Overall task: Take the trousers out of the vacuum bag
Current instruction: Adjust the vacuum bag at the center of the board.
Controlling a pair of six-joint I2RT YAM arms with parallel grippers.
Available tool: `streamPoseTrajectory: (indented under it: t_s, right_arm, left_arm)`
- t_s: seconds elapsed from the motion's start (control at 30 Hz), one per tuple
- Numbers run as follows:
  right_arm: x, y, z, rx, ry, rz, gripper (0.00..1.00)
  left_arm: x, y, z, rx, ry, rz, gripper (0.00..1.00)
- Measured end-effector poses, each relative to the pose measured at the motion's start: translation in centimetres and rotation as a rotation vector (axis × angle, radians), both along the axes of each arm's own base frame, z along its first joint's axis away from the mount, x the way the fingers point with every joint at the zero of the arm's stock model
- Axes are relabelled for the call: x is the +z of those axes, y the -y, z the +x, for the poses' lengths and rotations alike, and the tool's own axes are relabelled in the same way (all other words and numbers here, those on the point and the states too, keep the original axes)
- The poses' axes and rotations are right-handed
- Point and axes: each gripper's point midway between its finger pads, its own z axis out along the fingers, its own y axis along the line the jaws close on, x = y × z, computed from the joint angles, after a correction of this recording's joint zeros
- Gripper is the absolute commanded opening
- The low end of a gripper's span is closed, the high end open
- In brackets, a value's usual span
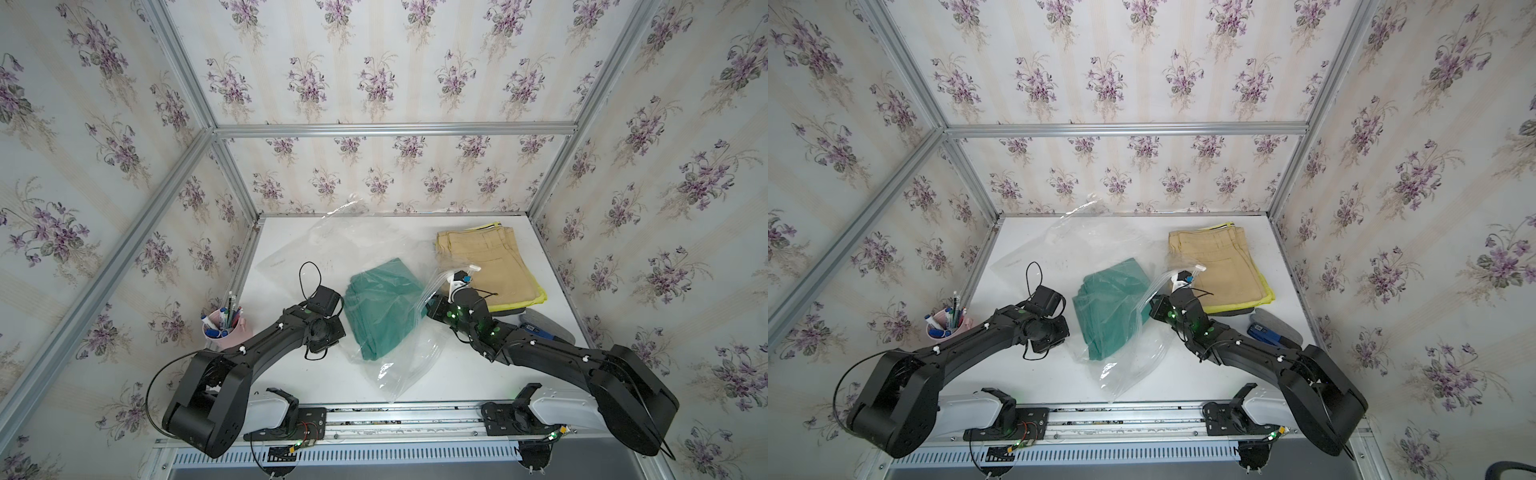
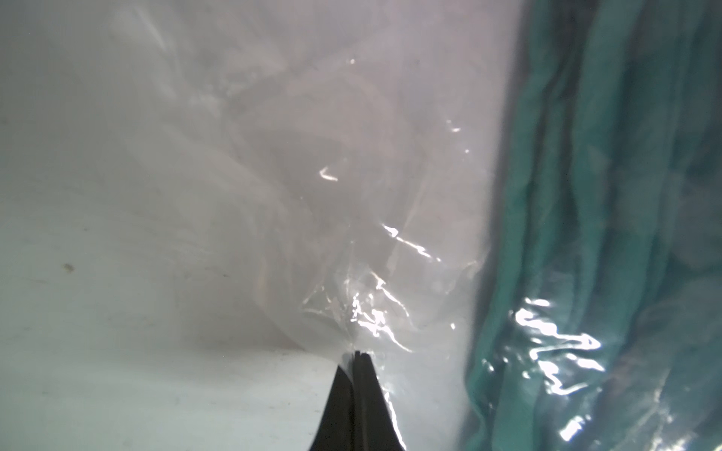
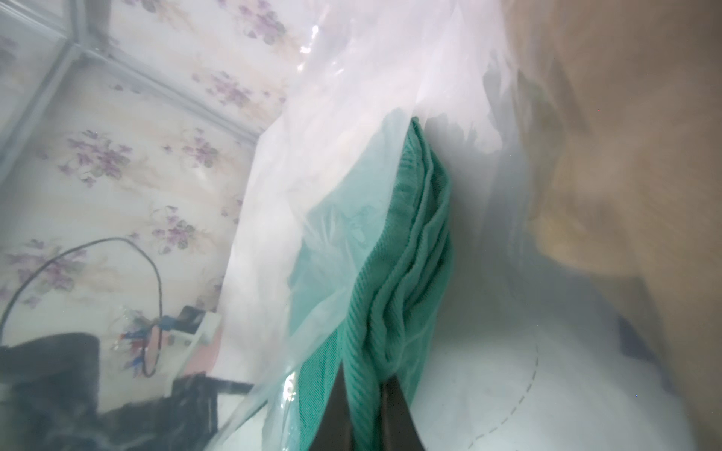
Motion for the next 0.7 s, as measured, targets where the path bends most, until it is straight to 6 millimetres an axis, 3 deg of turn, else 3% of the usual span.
streamPoseTrajectory:
  t_s: [0.4, 0.43, 0.47, 0.7]
  right_arm:
    - [1.2, 1.0, -3.6, 0.087, 0.000, 0.056, 0.00]
    - [1.1, 1.1, -4.0, 0.095, -0.002, 0.060, 0.00]
    - [1.1, 1.2, -4.3, 0.102, -0.004, 0.062, 0.00]
    - [0.5, 2.0, -6.6, 0.144, -0.034, 0.074, 0.00]
  left_arm:
    - [1.0, -3.6, 2.6, 0.085, 0.036, 0.042, 0.00]
    - [1.1, -1.4, 2.3, -0.008, 0.039, 0.043, 0.00]
    - [1.1, -4.0, 3.1, 0.092, 0.037, 0.047, 0.00]
    - [1.8, -5.4, 6.2, 0.113, 0.042, 0.060, 0.00]
